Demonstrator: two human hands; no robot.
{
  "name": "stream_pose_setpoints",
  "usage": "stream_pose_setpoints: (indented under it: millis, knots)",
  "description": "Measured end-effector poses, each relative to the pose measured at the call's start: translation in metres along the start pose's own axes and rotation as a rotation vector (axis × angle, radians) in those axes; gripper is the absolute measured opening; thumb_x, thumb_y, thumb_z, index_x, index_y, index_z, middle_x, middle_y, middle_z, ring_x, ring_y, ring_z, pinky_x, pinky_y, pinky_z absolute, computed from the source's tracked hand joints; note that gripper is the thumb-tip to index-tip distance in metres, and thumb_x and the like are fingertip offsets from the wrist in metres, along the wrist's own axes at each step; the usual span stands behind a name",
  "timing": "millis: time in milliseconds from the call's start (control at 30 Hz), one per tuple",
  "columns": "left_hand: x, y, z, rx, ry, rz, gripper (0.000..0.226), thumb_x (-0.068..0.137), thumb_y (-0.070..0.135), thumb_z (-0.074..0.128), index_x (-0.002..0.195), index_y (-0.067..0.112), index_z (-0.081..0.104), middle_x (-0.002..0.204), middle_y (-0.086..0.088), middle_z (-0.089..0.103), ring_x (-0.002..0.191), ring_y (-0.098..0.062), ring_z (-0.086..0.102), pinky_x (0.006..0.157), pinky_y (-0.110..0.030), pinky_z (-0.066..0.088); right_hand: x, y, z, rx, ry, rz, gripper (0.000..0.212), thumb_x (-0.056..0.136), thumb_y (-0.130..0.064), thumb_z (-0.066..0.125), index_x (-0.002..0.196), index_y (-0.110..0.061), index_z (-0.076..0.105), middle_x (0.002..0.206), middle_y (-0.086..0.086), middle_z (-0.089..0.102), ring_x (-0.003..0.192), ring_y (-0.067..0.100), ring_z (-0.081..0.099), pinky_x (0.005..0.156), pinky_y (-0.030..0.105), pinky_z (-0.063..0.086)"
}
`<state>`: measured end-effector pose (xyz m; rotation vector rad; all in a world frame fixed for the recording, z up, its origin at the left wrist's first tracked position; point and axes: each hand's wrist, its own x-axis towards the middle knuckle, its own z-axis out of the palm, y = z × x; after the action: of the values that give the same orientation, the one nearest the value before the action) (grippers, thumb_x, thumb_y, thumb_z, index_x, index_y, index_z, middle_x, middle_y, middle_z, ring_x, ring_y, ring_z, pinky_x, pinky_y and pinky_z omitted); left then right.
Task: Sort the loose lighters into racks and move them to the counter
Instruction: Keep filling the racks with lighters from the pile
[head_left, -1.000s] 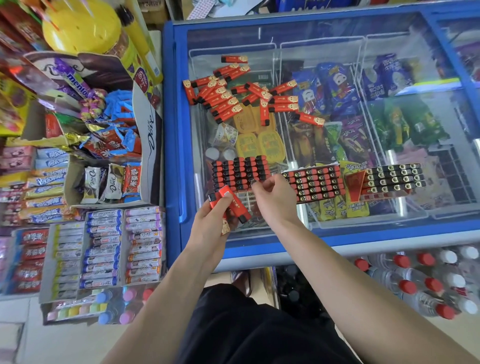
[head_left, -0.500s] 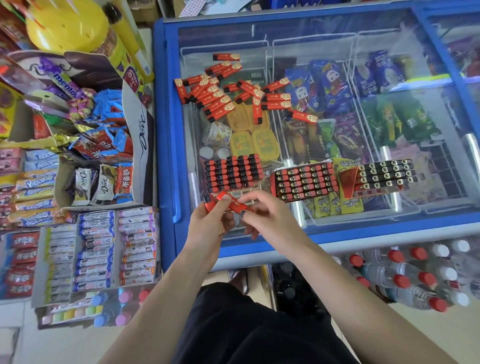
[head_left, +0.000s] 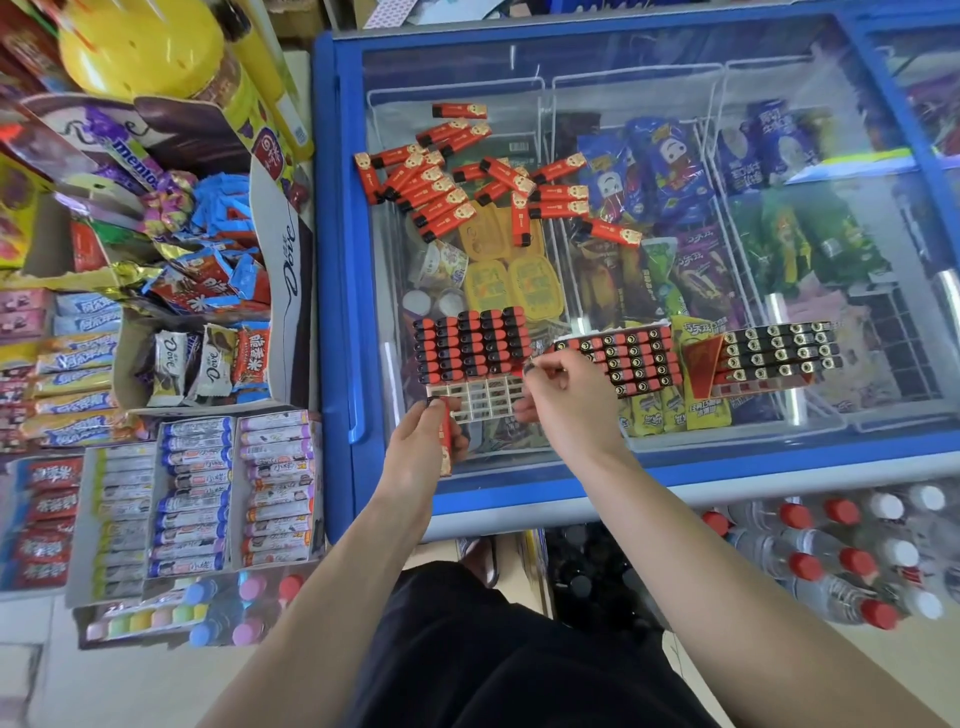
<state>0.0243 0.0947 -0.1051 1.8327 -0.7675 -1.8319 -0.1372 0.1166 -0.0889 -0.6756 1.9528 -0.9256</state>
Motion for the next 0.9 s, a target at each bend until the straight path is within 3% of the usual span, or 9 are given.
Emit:
stream_pose_setpoints:
  millis: [100, 200, 333, 467, 600, 667, 767, 900]
  knots:
    - [0.001, -0.003, -0.003, 0.063, 0.005, 0.056, 0.03, 0.11, 0.024, 0.044, 0.118, 0.002, 0.063, 0.068, 0.008, 0.062, 0.069, -0.01, 0.059, 0.078, -0.027, 0.049, 0.006, 0.001, 0.011, -0.021, 0.028, -0.004, 0.008, 0.102, -0.012, 0.057, 0.105, -0.012, 0.065, 0.087, 0.008, 0.073, 0.059, 0.011, 0.073, 0.067, 0.037, 0.064]
    - [-0.001, -0.001, -0.005, 0.128, -0.002, 0.117, 0.02, 0.11, 0.025, 0.048, 0.111, 0.012, 0.063, 0.083, 0.007, 0.072, 0.063, 0.003, 0.061, 0.064, -0.01, 0.049, 0.009, 0.0, 0.016, -0.029, 0.061, 0.002, 0.011, 0.103, -0.013, 0.057, 0.108, -0.009, 0.065, 0.089, 0.009, 0.073, 0.058, 0.011, 0.073, 0.067, 0.037, 0.064]
    - [0.0, -0.001, -0.01, 0.192, -0.009, 0.233, 0.006, 0.108, 0.021, 0.054, 0.111, 0.019, 0.058, 0.096, 0.008, 0.079, 0.07, 0.002, 0.064, 0.069, -0.016, 0.05, 0.009, -0.003, 0.019, -0.045, 0.075, 0.013, 0.014, 0.104, -0.013, 0.054, 0.112, -0.008, 0.064, 0.081, 0.004, 0.072, 0.061, 0.012, 0.073, 0.069, 0.04, 0.064]
    - [0.0, -0.001, -0.014, 0.249, 0.003, 0.342, 0.002, 0.106, 0.016, 0.058, 0.104, 0.018, 0.059, 0.084, 0.006, 0.074, 0.067, -0.003, 0.06, 0.062, -0.013, 0.047, 0.004, -0.004, 0.017, -0.061, 0.038, 0.015, 0.021, 0.103, -0.008, 0.051, 0.122, -0.009, 0.06, 0.085, -0.002, 0.069, 0.074, 0.015, 0.075, 0.074, 0.04, 0.063]
    - [0.009, -0.004, -0.022, 0.316, 0.046, 0.392, 0.011, 0.102, 0.02, 0.065, 0.103, 0.031, 0.064, 0.101, -0.001, 0.069, 0.089, -0.014, 0.067, 0.082, -0.028, 0.056, 0.002, -0.002, 0.018, -0.07, 0.022, 0.004, 0.014, 0.103, -0.005, 0.053, 0.116, -0.009, 0.053, 0.089, 0.0, 0.066, 0.082, 0.021, 0.075, 0.074, 0.042, 0.063]
    - [0.012, -0.003, -0.024, 0.356, 0.075, 0.433, 0.012, 0.1, 0.02, 0.068, 0.103, 0.032, 0.066, 0.108, -0.003, 0.063, 0.092, -0.012, 0.065, 0.085, -0.023, 0.053, 0.003, -0.001, 0.019, -0.041, 0.023, 0.024, 0.008, 0.103, -0.007, 0.055, 0.109, -0.01, 0.051, 0.088, 0.003, 0.066, 0.077, 0.022, 0.075, 0.072, 0.048, 0.063]
    - [0.015, -0.001, -0.028, 0.415, 0.119, 0.478, 0.013, 0.098, 0.017, 0.071, 0.104, 0.029, 0.068, 0.103, 0.003, 0.058, 0.084, -0.002, 0.059, 0.075, -0.007, 0.045, 0.006, -0.001, 0.02, 0.006, 0.026, 0.054, 0.007, 0.104, -0.011, 0.057, 0.105, -0.01, 0.05, 0.081, 0.01, 0.07, 0.062, 0.024, 0.074, 0.065, 0.049, 0.063]
    - [0.02, 0.0, -0.034, 0.44, 0.144, 0.515, 0.017, 0.097, 0.012, 0.071, 0.104, 0.027, 0.068, 0.103, 0.006, 0.059, 0.081, 0.0, 0.064, 0.071, -0.008, 0.046, 0.009, -0.004, 0.02, 0.037, 0.019, 0.096, 0.011, 0.104, -0.014, 0.058, 0.107, -0.006, 0.051, 0.074, 0.012, 0.072, 0.056, 0.024, 0.073, 0.056, 0.04, 0.062]
